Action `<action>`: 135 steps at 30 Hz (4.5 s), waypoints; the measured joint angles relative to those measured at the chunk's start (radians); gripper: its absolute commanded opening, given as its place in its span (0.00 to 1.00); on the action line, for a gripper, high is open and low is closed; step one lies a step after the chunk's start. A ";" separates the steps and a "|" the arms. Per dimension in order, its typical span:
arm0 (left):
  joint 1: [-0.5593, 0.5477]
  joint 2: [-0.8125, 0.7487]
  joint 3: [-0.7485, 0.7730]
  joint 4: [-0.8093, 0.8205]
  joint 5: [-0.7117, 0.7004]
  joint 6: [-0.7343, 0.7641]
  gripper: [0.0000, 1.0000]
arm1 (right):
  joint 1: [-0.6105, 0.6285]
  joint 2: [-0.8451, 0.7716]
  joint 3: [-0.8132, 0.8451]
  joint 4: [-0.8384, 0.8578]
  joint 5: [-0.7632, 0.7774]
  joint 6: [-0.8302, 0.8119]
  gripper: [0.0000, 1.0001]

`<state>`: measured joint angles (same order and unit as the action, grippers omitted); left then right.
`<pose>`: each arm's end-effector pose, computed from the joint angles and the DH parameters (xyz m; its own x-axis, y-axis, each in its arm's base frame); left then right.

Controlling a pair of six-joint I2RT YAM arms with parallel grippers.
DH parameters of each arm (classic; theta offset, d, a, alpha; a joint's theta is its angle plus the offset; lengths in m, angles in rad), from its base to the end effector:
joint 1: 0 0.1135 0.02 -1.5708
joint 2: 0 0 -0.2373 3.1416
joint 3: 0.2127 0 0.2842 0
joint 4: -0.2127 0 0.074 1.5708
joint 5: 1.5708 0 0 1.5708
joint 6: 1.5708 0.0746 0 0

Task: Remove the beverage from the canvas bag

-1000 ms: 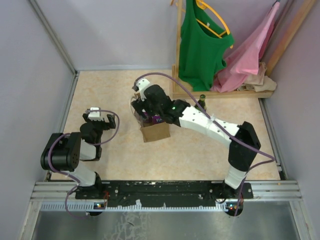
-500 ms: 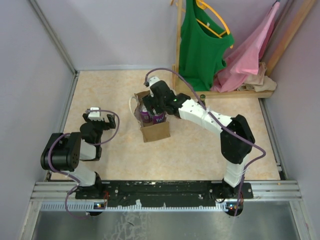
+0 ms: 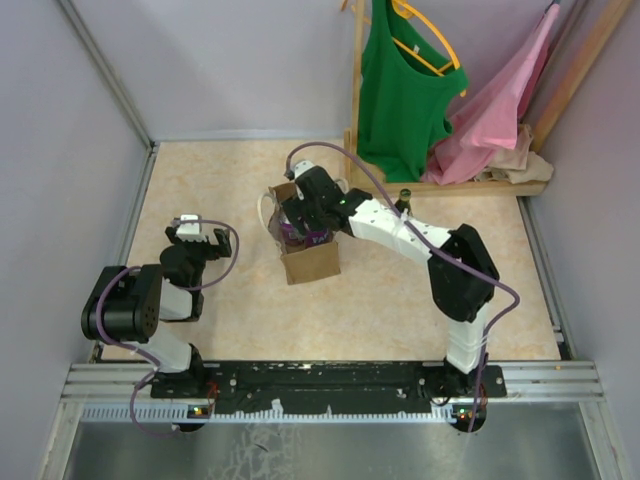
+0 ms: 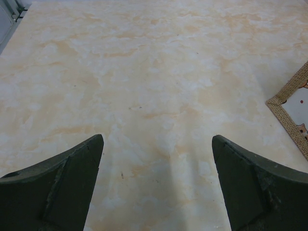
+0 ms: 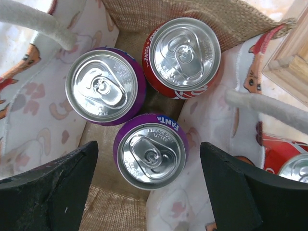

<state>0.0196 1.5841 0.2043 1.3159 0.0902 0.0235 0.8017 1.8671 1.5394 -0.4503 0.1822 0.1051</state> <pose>0.2829 -0.0012 0.0800 -0.0622 0.0222 -0.9978 0.0718 0.9973 0.0177 0.3412 0.3330 0.2044 -0.5502 -0.4200 -0.7217 -0.5623 0.8253 -0.0517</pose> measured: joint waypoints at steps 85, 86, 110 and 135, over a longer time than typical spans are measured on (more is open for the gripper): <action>0.000 0.000 0.000 0.000 0.000 0.000 1.00 | -0.204 -0.627 -0.573 -0.113 0.290 0.161 0.00; 0.000 0.000 0.000 0.000 0.000 0.000 1.00 | -0.208 -0.624 -0.583 -0.106 0.278 0.169 0.00; 0.000 0.000 0.000 0.000 0.000 0.000 1.00 | -0.261 -0.448 -0.642 0.042 0.172 0.227 0.89; 0.000 0.000 0.000 0.000 0.000 0.000 1.00 | -0.014 -0.624 -0.194 0.135 0.330 0.045 0.76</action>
<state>0.0196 1.5837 0.2043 1.3159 0.0902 0.0235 0.7879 1.2434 1.3457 -0.3153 0.5121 0.1505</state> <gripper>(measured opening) 0.998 0.818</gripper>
